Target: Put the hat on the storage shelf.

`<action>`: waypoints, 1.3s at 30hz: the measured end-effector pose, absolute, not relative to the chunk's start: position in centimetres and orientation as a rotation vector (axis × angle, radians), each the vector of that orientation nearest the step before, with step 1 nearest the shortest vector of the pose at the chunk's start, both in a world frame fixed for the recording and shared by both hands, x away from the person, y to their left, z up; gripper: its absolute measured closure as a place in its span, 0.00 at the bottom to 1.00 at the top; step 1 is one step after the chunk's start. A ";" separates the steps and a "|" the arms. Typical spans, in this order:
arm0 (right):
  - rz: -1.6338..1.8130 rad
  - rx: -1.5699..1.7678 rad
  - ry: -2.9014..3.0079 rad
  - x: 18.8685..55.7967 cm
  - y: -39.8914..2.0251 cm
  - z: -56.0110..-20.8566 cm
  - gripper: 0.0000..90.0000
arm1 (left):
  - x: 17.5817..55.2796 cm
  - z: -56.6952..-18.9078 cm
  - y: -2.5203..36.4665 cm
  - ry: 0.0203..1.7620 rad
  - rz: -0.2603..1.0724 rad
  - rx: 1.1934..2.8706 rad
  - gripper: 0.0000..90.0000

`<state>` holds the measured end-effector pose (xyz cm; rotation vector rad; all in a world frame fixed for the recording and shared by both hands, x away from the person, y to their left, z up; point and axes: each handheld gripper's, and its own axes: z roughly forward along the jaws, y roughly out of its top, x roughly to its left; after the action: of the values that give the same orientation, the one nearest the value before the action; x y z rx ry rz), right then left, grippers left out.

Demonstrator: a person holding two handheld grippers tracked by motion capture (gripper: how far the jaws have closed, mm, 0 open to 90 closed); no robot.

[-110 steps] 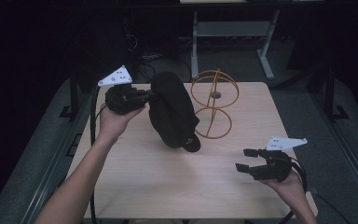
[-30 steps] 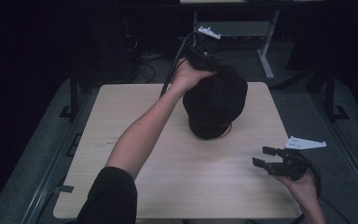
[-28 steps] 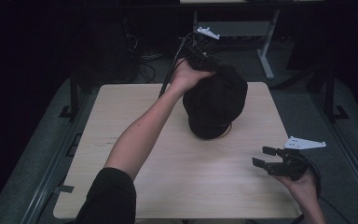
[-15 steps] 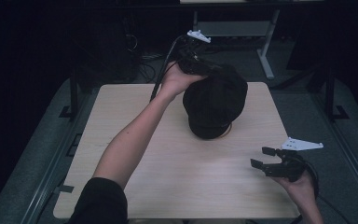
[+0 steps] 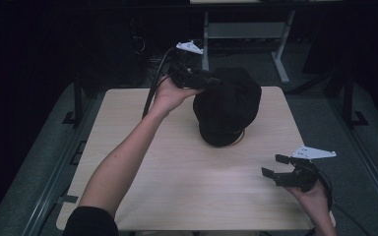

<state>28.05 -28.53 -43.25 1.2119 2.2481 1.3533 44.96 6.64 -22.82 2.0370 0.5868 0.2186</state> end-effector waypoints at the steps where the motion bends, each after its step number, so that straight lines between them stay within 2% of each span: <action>1: 1.351 1.216 2.240 27.9 -28.5 -43.2 0.20 | 44.8 -22.9 6.9 0.590 0.215 2.034 0.52; 13: 1.363 1.198 2.222 27.8 -27.9 -43.1 0.20 | 42.7 -24.1 10.0 0.634 0.226 2.021 0.46; 39: 1.357 1.202 2.216 28.0 -27.7 -43.1 0.20 | 40.1 -26.1 15.3 0.690 0.242 1.976 0.40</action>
<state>27.99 -27.71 -43.07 1.2023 2.2163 1.3567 40.10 15.28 -26.11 1.9765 0.6901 0.2424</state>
